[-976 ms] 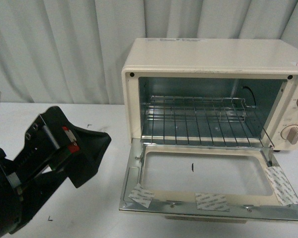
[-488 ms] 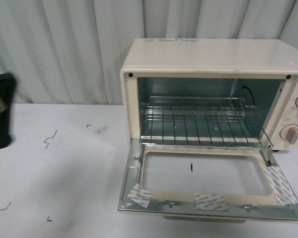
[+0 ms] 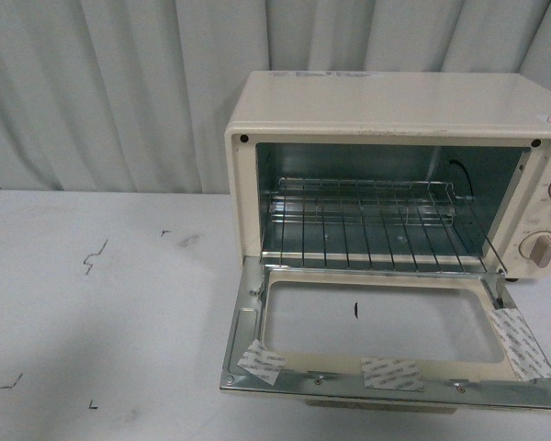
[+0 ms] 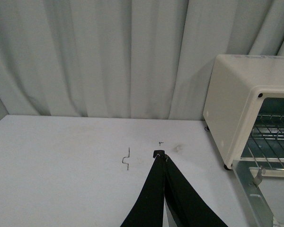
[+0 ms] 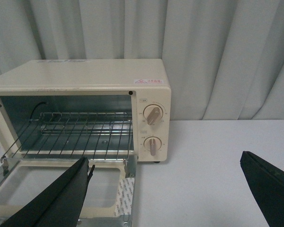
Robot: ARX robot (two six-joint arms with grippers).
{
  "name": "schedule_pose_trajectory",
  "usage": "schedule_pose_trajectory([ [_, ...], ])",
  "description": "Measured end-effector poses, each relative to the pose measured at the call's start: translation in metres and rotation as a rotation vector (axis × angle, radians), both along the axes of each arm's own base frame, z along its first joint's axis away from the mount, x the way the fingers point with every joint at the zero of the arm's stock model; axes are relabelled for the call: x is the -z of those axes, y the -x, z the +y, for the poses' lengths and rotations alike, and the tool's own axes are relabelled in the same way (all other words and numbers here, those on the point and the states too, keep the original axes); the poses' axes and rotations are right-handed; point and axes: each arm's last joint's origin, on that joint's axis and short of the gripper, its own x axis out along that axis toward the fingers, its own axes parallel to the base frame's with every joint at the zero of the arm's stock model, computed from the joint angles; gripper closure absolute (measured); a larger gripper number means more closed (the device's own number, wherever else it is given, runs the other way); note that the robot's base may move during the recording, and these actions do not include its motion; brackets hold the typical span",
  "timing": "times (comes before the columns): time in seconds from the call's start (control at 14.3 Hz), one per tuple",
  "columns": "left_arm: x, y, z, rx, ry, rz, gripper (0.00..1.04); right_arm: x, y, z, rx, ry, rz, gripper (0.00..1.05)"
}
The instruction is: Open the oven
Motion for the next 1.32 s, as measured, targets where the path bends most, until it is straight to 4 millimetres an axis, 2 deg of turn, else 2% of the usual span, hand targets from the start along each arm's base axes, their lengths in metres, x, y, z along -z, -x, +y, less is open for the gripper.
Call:
schedule_pose_trajectory([
  [0.28,-0.005,0.013,0.018,-0.019,0.001,-0.019,1.03,0.000,0.000,0.000,0.000,0.000,0.000,0.06],
  [1.25,-0.006,0.032,0.017,0.003,0.002,-0.023,1.03,0.000,0.000,0.000,0.000,0.000,0.000,0.06],
  [1.32,0.001,0.039,0.017,0.007,0.002,0.034,1.03,0.000,0.000,0.000,0.000,0.000,0.000,0.06],
])
